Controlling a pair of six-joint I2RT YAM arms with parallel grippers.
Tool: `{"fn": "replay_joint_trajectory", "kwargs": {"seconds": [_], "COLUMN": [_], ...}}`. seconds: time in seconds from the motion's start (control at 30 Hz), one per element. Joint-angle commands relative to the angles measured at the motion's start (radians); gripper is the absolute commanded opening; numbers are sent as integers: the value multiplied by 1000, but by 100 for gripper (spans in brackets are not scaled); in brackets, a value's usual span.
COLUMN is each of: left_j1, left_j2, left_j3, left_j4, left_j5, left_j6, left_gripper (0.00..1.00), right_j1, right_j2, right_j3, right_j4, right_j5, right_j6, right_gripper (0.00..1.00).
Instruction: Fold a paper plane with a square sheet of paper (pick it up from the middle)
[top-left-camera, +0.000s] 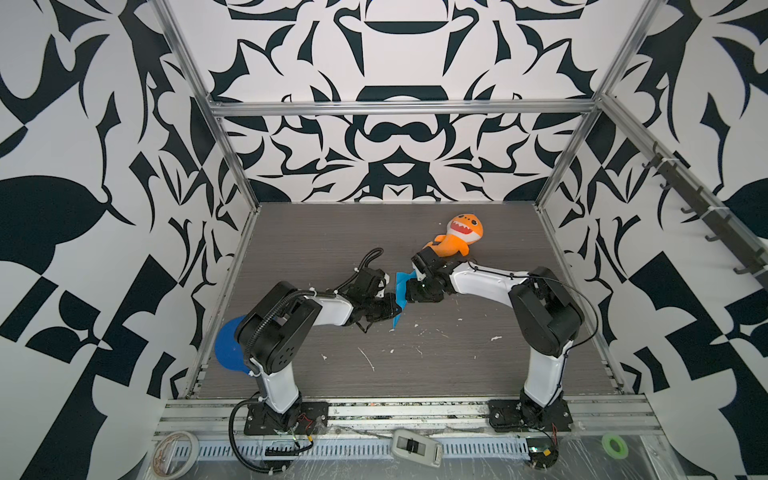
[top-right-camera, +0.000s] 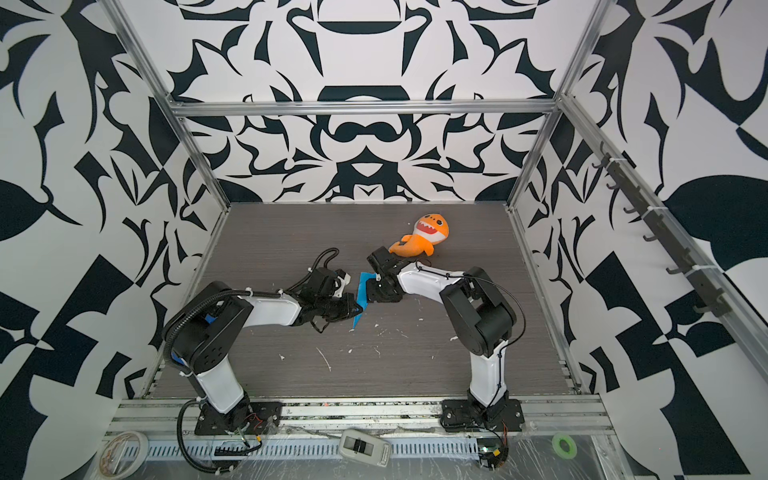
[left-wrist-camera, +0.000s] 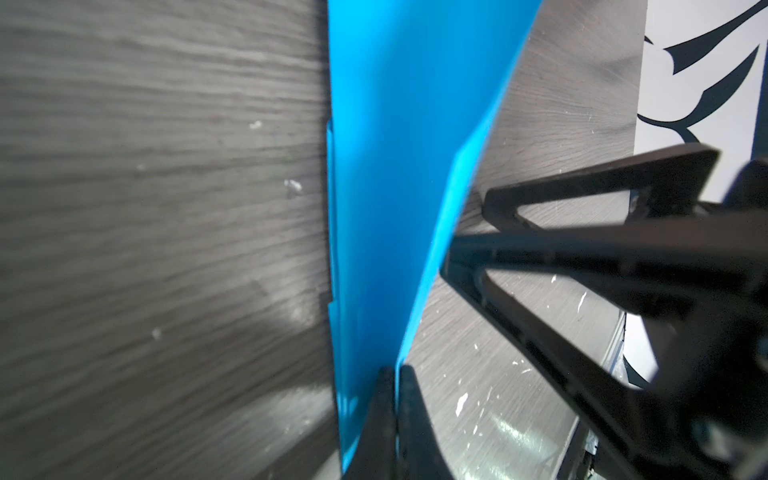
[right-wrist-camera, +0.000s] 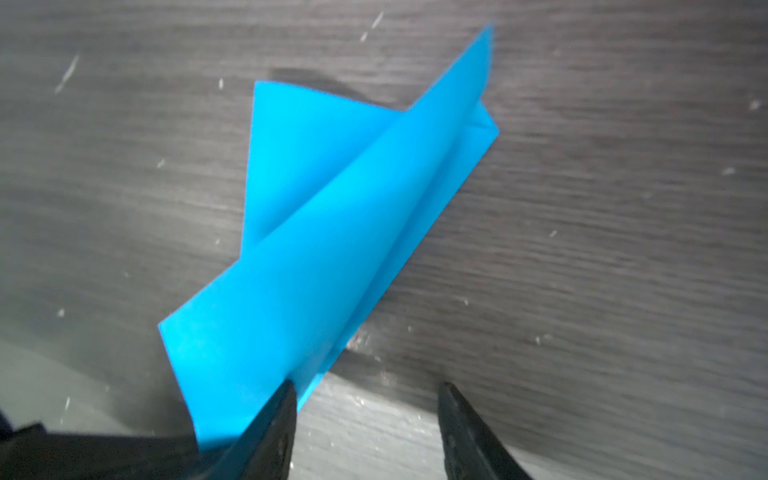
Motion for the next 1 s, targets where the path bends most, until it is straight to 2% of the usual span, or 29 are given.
{"fn": "replay_joint_trajectory", "kwargs": {"seconds": [0.0, 0.17, 0.5, 0.97], "left_j1": [5, 7, 11, 14], "left_j2": [13, 5, 13, 39], "left_j3": [14, 19, 25, 49], "left_j4": [-81, -83, -80, -107], "left_j5": [-8, 37, 147, 152], "left_j6": [7, -3, -28, -33], "left_gripper": [2, 2, 2, 5], "right_j1": [-10, -25, -33, -44], "right_j2": [-65, -71, -45, 43], "right_j3": [-3, 14, 20, 78], "right_j4": [-15, -26, -29, -104], "right_j5": [-87, -121, -153, -58], "right_j6": [-106, -196, -219, -180], "right_gripper": [61, 64, 66, 69]}}
